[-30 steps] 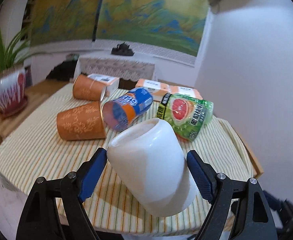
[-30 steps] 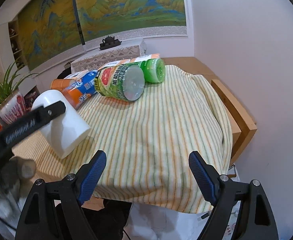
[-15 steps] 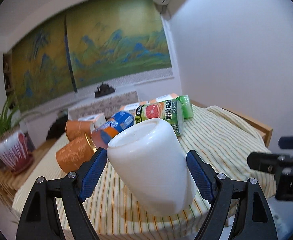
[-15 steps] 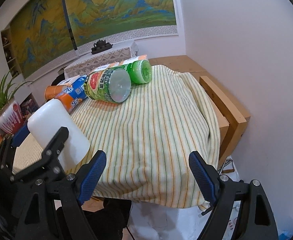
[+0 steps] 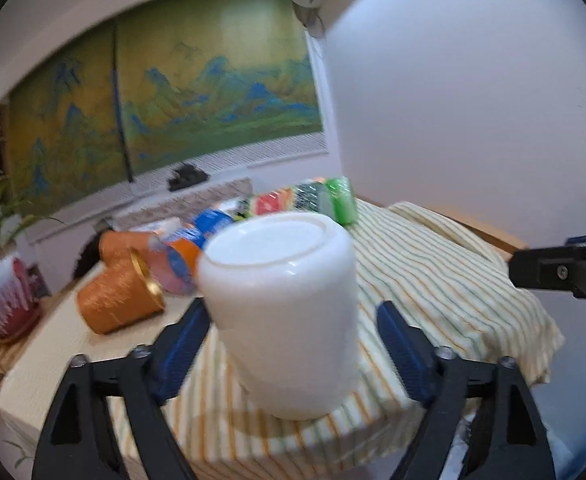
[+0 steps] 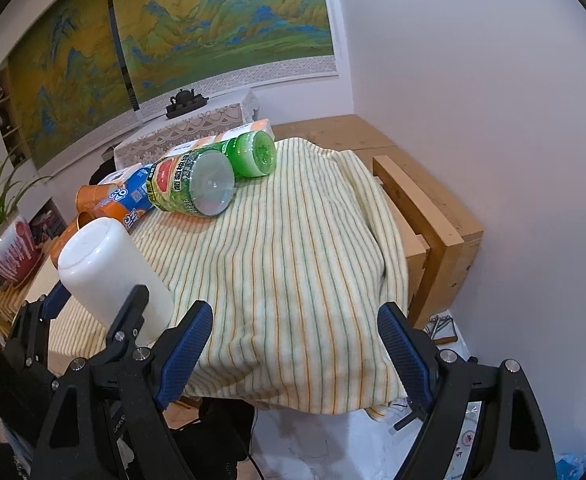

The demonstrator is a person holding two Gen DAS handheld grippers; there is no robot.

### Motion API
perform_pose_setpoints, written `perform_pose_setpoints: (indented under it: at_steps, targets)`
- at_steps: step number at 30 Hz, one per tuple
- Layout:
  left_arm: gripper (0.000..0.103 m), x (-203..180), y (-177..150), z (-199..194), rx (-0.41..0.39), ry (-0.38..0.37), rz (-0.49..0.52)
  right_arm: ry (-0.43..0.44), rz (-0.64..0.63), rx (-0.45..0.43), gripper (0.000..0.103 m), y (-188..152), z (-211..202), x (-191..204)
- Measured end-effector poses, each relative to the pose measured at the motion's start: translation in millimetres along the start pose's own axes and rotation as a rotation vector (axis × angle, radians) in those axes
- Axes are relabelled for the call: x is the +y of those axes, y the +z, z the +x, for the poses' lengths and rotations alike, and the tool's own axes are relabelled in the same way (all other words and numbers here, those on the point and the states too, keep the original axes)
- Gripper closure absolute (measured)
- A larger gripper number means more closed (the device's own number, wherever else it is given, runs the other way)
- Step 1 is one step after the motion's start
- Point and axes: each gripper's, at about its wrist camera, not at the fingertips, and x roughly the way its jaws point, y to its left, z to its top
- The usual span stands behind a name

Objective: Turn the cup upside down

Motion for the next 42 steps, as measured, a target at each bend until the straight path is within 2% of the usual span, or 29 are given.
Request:
perform_pose_setpoints:
  at_steps: [4,7,13,15,20,24,32,37,42]
  targets:
    - [0.001,-4,-3,-6,-0.014,-0.028,0.024,0.006,0.007,-0.008,0.021,-1,-4,1]
    - [0.001,0,-5,-17,-0.012,-0.040,0.023,0.010,0.011,-0.021,0.021,-2,-8,1]
    - [0.001,37,-1,-47,0.067,-0.116,-0.104,0.027,0.028,-0.052,0.021,-7,-22,5]
    - [0.001,55,1,-60,0.092,-0.117,-0.137,0.023,0.017,-0.073,0.021,-10,-30,11]
    - [0.001,98,3,-90,0.154,-0.082,-0.190,-0.011,-0.020,-0.132,0.022,-18,-50,28]
    - [0.001,131,6,-112,0.153,-0.042,-0.232,-0.052,-0.058,-0.195,0.022,-27,-67,47]
    - [0.001,172,5,-159,0.114,0.058,-0.251,-0.141,-0.100,-0.324,0.022,-44,-104,86]
    - [0.001,184,1,-185,0.096,0.092,-0.230,-0.154,-0.096,-0.368,0.021,-53,-119,108]
    - [0.001,194,-2,-206,0.080,0.100,-0.241,-0.115,-0.107,-0.377,0.017,-61,-126,124]
